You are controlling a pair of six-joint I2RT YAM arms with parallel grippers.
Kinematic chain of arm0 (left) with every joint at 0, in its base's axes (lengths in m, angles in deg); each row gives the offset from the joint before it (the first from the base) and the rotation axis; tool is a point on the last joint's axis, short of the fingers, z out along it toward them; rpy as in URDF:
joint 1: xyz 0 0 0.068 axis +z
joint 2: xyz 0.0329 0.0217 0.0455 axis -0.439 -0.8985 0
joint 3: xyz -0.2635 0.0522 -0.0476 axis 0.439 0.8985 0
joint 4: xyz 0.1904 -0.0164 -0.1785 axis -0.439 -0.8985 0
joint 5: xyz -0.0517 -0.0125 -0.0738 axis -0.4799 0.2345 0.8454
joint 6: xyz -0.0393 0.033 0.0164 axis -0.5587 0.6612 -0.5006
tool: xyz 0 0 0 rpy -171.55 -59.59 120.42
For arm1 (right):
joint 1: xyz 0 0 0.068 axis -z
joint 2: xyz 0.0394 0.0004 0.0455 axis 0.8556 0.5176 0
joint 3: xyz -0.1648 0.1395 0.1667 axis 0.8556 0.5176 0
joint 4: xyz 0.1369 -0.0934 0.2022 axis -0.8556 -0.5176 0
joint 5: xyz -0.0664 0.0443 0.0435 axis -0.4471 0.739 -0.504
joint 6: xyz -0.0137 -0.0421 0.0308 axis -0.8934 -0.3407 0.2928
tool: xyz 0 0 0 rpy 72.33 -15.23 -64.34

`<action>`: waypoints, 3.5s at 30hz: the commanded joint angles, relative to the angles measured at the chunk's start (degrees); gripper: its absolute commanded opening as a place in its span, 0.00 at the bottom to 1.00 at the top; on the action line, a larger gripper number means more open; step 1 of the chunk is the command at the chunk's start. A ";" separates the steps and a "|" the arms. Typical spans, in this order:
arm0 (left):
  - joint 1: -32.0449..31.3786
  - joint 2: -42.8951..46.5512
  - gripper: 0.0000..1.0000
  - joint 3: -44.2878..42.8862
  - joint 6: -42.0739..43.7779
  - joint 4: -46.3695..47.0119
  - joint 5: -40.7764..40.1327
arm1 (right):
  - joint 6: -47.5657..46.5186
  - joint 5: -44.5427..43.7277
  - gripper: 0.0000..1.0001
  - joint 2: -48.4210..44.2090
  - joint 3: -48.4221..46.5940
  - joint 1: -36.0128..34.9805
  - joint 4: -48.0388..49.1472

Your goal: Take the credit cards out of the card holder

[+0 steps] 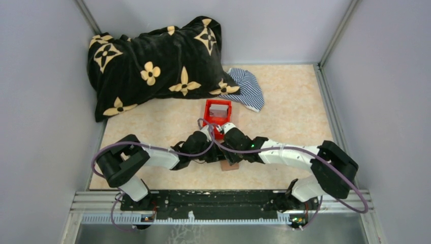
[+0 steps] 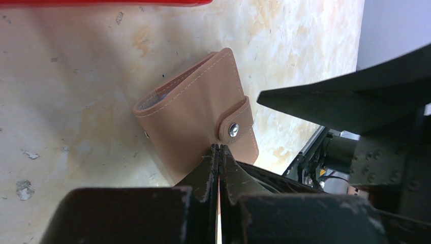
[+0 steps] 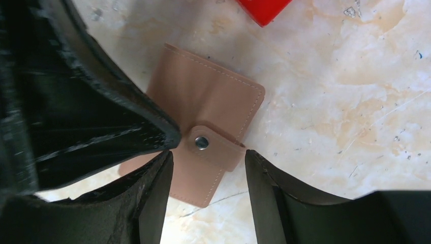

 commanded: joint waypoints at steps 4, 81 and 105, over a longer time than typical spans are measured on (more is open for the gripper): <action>0.54 0.32 0.00 2.51 0.03 -2.11 0.44 | -3.77 -2.22 0.56 6.67 -2.09 -0.36 4.29; 2.75 1.42 0.00 3.38 1.08 -3.35 1.55 | 10.90 2.86 0.00 -1.01 1.02 4.81 4.61; -2.01 9.03 0.44 -8.21 9.63 -21.80 -11.10 | 13.02 5.65 0.01 -4.15 9.70 3.89 6.83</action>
